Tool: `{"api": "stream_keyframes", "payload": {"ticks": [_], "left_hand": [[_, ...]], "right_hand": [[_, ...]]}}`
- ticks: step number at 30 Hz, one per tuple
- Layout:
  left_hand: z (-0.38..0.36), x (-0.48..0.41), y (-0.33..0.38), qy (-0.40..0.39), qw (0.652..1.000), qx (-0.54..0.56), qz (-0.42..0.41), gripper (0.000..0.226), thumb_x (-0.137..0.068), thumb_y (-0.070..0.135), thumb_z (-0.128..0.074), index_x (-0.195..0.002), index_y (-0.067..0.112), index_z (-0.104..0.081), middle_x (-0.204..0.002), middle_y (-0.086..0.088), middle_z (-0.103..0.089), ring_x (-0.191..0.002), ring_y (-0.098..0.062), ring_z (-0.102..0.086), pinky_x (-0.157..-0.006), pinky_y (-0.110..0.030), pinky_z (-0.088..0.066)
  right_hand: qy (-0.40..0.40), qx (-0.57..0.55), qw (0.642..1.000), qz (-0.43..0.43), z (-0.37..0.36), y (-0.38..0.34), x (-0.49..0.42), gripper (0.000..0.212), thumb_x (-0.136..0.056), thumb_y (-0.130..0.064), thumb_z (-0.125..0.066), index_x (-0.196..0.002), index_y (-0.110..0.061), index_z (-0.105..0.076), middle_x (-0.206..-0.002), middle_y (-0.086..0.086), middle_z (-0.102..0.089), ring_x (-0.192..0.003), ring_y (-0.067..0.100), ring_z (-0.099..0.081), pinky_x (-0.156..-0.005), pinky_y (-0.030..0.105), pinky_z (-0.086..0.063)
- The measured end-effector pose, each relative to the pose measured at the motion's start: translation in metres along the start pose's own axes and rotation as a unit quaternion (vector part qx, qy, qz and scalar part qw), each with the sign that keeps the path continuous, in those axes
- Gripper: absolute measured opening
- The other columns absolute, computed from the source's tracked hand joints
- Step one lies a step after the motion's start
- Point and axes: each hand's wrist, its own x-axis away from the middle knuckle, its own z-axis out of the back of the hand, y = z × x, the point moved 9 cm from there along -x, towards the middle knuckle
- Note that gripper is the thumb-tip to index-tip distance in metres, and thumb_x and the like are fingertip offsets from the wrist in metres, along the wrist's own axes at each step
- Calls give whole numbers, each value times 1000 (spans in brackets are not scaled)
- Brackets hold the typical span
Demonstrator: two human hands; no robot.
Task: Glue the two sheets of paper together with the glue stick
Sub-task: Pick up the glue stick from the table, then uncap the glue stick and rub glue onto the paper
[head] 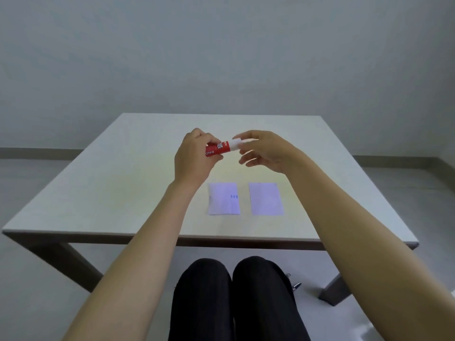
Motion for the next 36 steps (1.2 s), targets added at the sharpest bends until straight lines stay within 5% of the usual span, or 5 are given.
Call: {"api": "stream_keyframes", "payload": {"ticks": [5, 14, 19, 31, 36], "left_hand": [[-9, 0, -4, -21, 1000, -16, 0, 27, -71, 17, -78, -97, 17, -70, -92, 3, -54, -89, -18, -53, -64, -26, -36], [-44, 9, -30, -179, 981, 27, 71, 18, -82, 34, -67, -86, 17, -70, -77, -2, -64, -75, -25, -60, -64, -31, -43], [-52, 26, -62, -197, 943, 190, 188, 13, -84, 24, -66, -91, 13, -70, -90, -6, -71, -83, -23, -68, -72, -28, -53], [-71, 46, -53, -135, 832, 464, 273, 18, -89, 13, -61, -106, 16, -66, -107, -3, -72, -106, -19, -67, -87, -29, -50], [-71, 44, -50, -56, 810, 497, 307, 5, -84, 19, -67, -88, 22, -67, -92, 7, -74, -84, -10, -71, -73, -20, -45]], "right_hand": [[68, 120, 988, -74, 11, 14, 0, 69, -84, -72, -30, -98, -11, -59, -79, 9, -72, -49, 18, -68, -51, 27, -43], [84, 38, 994, 56, 32, 21, -14, 18, -89, -10, -60, -103, -1, -65, -82, 13, -66, -57, 20, -64, -57, 22, -54], [272, 242, 930, -59, 106, 80, -15, 28, -83, -16, -60, -108, -4, -62, -98, 15, -66, -77, 31, -66, -71, 33, -53], [260, 458, 847, -72, 99, 101, -18, 49, -86, -35, -57, -127, -9, -45, -108, 18, -64, -97, 37, -61, -71, 35, -42], [196, 166, 964, 68, 32, 56, 2, 51, -88, -46, -56, -132, -21, -48, -96, 9, -68, -82, 24, -66, -77, 34, -50]]}}
